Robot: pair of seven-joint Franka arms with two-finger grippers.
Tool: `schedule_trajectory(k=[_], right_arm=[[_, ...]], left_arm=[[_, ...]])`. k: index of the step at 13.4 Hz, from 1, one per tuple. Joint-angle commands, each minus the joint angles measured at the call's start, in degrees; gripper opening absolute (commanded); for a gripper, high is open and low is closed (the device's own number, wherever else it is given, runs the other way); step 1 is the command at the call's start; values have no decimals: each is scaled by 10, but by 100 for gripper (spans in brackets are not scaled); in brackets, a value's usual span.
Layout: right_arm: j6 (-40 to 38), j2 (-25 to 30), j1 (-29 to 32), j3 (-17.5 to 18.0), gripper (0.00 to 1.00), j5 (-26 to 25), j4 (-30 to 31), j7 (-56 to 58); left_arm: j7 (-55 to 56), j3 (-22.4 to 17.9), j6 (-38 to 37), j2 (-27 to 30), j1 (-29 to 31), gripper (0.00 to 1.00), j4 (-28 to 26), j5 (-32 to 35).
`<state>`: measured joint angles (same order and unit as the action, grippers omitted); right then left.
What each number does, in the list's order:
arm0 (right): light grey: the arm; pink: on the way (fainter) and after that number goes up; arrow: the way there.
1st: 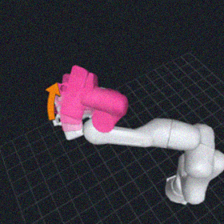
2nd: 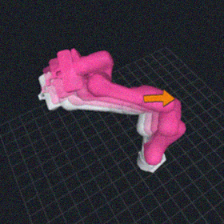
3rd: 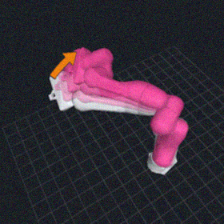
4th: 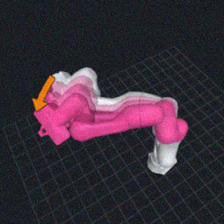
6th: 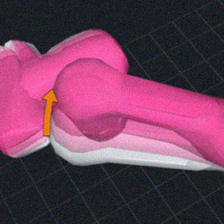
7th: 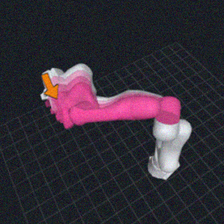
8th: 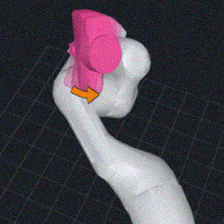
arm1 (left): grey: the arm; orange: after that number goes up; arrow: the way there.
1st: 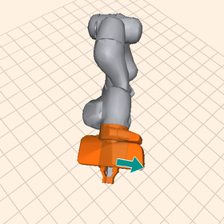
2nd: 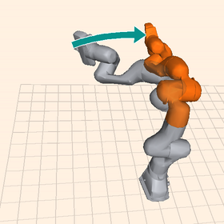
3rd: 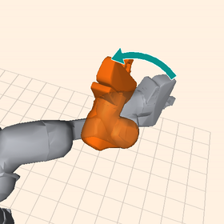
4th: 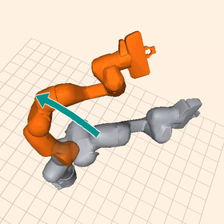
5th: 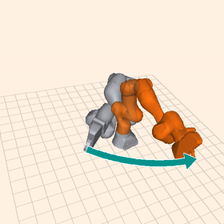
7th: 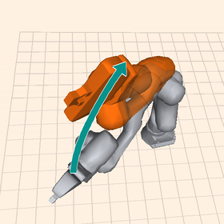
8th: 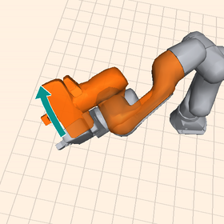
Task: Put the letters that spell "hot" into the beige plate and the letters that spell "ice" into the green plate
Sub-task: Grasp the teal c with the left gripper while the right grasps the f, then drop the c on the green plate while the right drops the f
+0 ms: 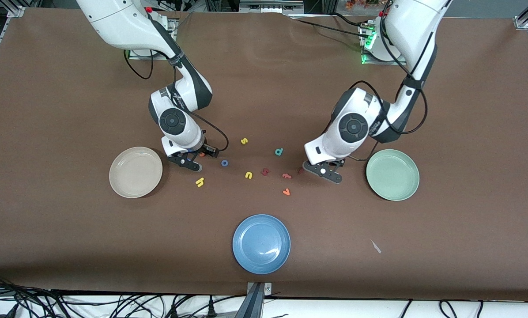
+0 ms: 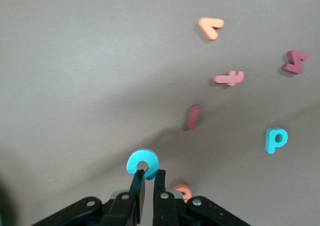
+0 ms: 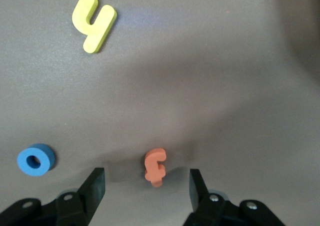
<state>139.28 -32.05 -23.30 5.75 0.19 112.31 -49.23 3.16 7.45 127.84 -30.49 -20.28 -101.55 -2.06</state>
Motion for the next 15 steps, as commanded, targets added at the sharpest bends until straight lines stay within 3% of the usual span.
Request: schedule_trajectory(k=[1, 4, 8, 10, 11, 14, 15], right_arm=[[13, -14, 6, 1, 75, -1, -10, 2], [16, -17, 5, 1, 53, -2, -10, 2], [16, -16, 4, 1, 21, -2, -9, 3], [16, -17, 4, 1, 11, -2, -9, 2], [16, -17, 4, 1, 9, -2, -9, 2], [12, -10, 4, 1, 4, -2, -13, 10], [-4, -2, 5, 1, 4, -3, -19, 25]], left_arm=[[-30, 1, -36, 32, 42, 5, -9, -8], [-114, 1, -90, 46, 113, 6, -10, -8], [-125, -1, -158, 49, 175, 6, -12, -1], [-120, -1, -156, 40, 189, 6, -11, 51], [-121, -2, -153, 32, 193, 13, -5, 81], [-123, 3, -149, 14, 213, 100, 18, 80], [-124, 5, -151, 15, 213, 100, 18, 80]])
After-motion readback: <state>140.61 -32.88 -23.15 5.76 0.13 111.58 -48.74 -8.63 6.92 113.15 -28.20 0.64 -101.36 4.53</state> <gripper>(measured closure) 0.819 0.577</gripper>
